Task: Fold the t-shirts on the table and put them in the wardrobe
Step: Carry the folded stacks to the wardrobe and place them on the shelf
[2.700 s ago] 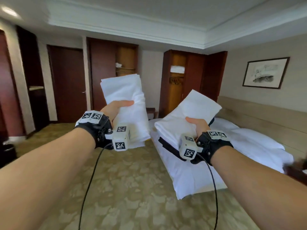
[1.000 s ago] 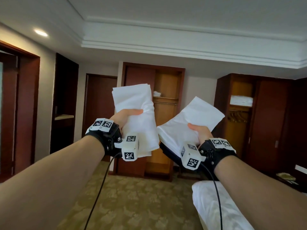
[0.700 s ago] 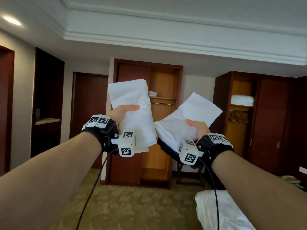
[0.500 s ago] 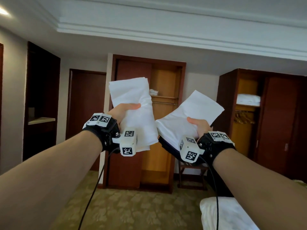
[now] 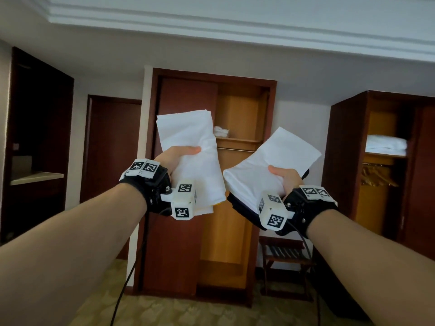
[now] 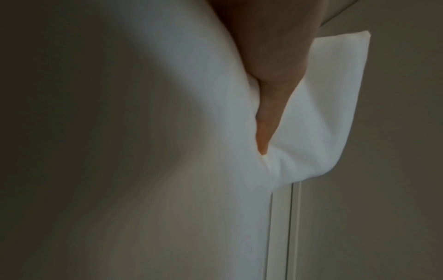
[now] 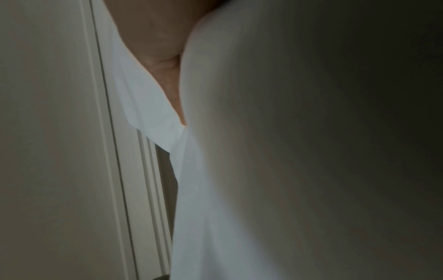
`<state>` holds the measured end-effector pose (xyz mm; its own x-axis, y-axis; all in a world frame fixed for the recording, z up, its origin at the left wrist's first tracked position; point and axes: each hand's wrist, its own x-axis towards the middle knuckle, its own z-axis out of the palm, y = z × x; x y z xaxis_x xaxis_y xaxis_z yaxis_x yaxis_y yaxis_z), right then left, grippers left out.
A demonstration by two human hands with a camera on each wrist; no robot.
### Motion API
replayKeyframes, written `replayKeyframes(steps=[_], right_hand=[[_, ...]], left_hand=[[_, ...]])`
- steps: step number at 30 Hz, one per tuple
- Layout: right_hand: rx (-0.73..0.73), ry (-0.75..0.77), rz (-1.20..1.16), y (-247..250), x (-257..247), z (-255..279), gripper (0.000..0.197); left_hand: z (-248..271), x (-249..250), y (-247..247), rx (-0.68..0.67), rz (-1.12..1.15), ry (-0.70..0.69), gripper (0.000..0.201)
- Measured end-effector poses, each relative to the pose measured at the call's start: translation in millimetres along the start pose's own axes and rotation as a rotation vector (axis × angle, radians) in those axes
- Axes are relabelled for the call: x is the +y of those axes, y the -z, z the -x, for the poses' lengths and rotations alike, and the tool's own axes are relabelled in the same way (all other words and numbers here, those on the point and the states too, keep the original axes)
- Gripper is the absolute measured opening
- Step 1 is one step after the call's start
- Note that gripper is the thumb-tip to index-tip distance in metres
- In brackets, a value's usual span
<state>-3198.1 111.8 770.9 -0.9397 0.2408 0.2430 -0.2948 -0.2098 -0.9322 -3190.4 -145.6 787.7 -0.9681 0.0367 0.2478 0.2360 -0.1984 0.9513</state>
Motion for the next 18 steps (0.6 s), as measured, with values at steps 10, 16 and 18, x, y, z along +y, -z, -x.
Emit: replayKeyframes(steps=[10, 16, 18], right_hand=[[-0.023, 0.014, -0.042, -38, 63, -236, 0.027], [-0.046, 0.053, -0.039, -67, 96, -380, 0.028], [-0.045, 0.064, -0.055, -76, 104, -428, 0.024]], left_hand=[[-239, -49, 4, -0.034, -0.014, -0.032, 0.013], [-390, -73, 19, -0.055, -0.002, -0.059, 0.013], [-438, -78, 18, -0.060, -0.003, -0.077, 0.014]])
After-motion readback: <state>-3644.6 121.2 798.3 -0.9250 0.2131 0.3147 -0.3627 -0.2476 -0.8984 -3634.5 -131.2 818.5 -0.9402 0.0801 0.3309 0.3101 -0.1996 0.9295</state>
